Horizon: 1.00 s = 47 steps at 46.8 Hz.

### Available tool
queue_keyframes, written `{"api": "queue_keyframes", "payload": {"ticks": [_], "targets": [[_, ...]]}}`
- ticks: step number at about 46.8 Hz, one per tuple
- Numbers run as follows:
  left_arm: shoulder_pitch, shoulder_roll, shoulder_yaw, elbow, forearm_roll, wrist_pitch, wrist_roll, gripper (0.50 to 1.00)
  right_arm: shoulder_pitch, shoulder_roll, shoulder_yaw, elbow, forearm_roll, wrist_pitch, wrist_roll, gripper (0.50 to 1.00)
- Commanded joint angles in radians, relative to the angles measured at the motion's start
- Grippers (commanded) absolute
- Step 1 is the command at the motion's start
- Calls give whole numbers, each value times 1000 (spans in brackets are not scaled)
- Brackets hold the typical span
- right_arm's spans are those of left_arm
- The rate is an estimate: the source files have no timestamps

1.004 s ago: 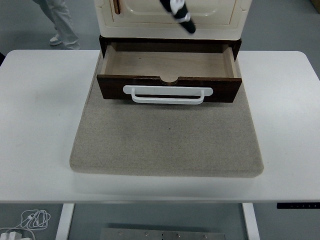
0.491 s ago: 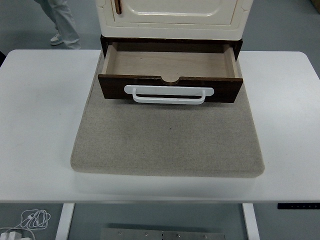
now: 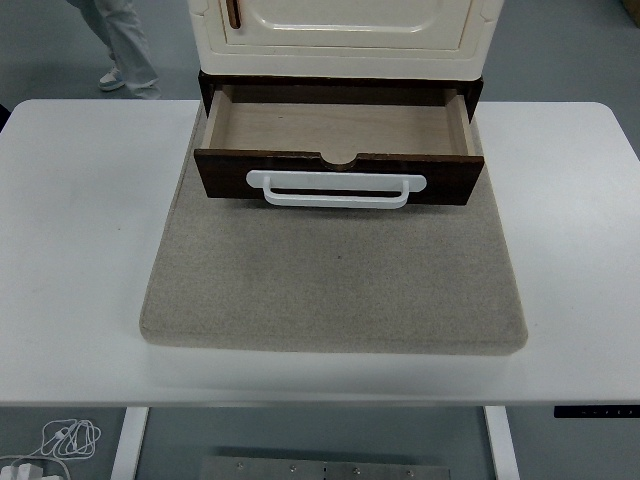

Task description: Open the drawer under the combination cabinet

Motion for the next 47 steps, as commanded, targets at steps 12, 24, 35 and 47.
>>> {"api": "queue_keyframes", "payload": {"ticks": [12, 24, 35, 47], "targets": [[194, -52, -9, 67, -231, 63, 7, 1000, 0, 0, 0, 0, 0, 0, 1, 926], [360, -111, -14, 67, -354, 69, 13, 1000, -1, 0, -2, 0, 0, 0, 0, 926], [510, -173, -26, 69, -400, 56, 4, 1000, -1, 0, -2, 0, 0, 1, 1, 926], [628, -273, -164, 67, -422, 50, -1, 1000, -10, 0, -2, 0, 0, 1, 1, 926]]}}
